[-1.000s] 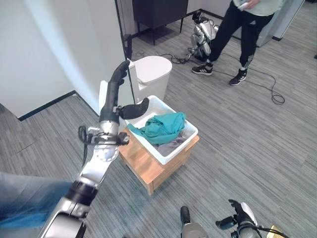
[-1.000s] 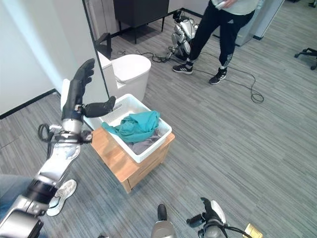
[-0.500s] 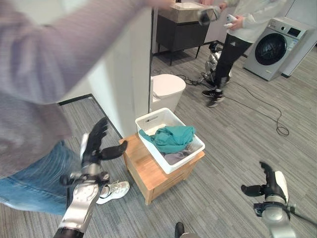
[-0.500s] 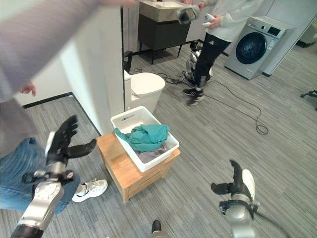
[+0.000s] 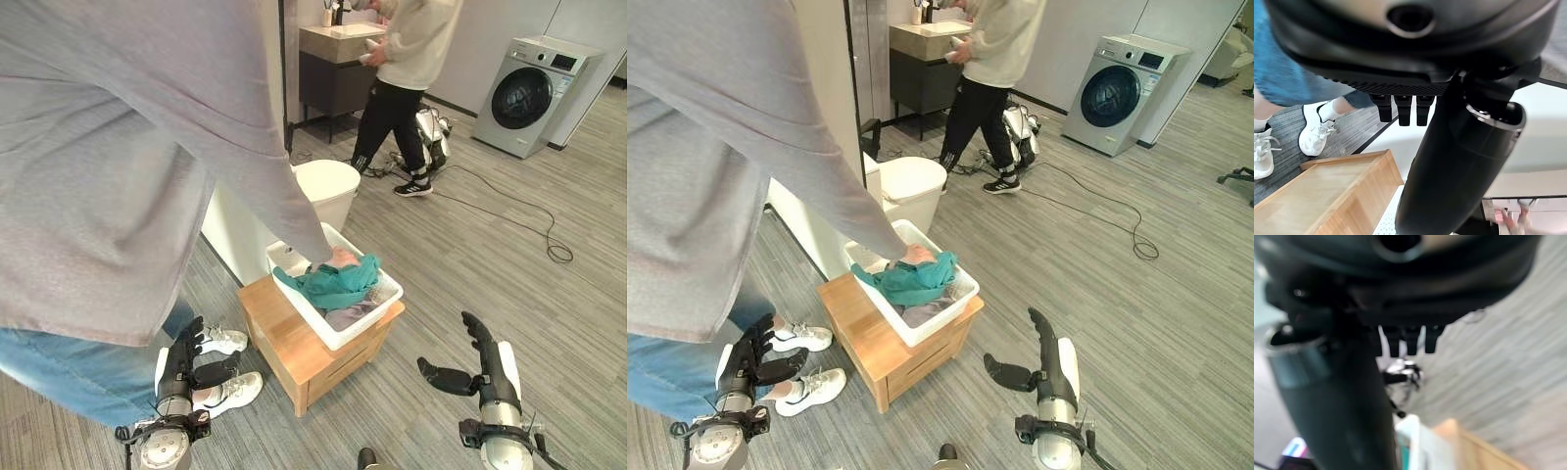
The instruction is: Pick up bed clothes into laundry basket.
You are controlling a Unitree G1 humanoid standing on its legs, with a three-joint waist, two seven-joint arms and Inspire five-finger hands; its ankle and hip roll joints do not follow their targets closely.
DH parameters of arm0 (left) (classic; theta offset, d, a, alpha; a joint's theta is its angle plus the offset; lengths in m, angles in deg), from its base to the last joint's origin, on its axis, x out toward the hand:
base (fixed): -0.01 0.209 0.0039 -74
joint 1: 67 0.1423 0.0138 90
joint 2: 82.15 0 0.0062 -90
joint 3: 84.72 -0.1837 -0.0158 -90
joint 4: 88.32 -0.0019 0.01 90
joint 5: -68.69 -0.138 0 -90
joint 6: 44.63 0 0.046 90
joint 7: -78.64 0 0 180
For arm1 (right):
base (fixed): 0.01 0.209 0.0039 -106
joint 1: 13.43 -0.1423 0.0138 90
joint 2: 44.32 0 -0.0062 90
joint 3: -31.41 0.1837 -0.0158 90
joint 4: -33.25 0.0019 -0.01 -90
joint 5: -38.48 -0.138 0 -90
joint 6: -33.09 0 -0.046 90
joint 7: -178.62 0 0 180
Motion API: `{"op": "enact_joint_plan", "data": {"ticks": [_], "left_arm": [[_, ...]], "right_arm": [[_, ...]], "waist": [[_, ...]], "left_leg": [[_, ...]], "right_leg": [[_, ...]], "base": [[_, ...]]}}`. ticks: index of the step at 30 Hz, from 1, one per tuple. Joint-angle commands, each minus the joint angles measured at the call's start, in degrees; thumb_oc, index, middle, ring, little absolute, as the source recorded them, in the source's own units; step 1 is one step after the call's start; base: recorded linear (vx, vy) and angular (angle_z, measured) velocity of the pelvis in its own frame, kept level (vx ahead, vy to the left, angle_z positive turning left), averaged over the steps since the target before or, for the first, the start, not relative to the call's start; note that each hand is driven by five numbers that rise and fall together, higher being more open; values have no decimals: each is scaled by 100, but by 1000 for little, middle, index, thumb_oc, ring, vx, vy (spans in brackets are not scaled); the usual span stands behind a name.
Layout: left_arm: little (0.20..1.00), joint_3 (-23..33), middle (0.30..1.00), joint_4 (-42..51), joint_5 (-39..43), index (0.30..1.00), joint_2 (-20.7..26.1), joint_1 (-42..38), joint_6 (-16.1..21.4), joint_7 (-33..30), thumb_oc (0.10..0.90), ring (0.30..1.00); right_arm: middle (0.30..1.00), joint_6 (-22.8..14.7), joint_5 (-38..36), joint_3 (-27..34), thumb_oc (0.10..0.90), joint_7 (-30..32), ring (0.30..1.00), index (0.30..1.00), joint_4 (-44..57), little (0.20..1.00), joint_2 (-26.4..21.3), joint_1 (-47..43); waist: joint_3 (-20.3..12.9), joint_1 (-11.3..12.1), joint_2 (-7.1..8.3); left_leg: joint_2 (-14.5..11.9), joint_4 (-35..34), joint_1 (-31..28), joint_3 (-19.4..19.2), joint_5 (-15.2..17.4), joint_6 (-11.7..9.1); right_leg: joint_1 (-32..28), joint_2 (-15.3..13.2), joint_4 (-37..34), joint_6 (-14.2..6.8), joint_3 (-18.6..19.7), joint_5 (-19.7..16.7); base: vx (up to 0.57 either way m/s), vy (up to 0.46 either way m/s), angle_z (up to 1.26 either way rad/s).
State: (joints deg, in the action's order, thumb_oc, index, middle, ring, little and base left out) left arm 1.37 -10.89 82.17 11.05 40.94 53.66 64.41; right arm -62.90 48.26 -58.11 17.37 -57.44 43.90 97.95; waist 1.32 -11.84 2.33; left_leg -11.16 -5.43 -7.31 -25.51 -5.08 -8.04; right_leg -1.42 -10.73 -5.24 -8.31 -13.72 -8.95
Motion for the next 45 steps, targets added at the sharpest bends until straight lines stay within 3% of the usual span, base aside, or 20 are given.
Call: {"op": "enact_joint_plan", "data": {"ticks": [1, 29, 45], "left_arm": [[900, 316, 900, 534, 139, 900, 157, -431, 626, 37, 800, 900], [900, 331, 900, 735, 237, 900, 80, -393, 734, -56, 800, 900], [900, 662, 900, 890, 574, 900, 106, -324, 867, -27, 800, 900]], "right_arm": [[900, -567, 28, 362, 800, 331, 900, 900, 645, 900, -391, -657], [900, -586, -183, 141, 800, 374, 900, 900, 541, 900, -375, -795], [900, -873, -237, 93, 800, 280, 900, 900, 1365, 900, -695, -1653]], "waist": [[154, -18, 19], [240, 149, -24], [343, 568, -79]], "left_leg": [[-161, 43, -294, 41, 479, 136], [-118, 43, -340, 177, 469, 175], [-138, 56, -104, 521, 327, 149]], "right_leg": [[-179, -202, 363, -281, -103, 610], [-272, -248, 450, -268, -159, 651], [-380, -265, 446, -217, -452, 735]], "base": [[0, 0, 0], [0, 0, 1], [-8, -15, 12]]}}
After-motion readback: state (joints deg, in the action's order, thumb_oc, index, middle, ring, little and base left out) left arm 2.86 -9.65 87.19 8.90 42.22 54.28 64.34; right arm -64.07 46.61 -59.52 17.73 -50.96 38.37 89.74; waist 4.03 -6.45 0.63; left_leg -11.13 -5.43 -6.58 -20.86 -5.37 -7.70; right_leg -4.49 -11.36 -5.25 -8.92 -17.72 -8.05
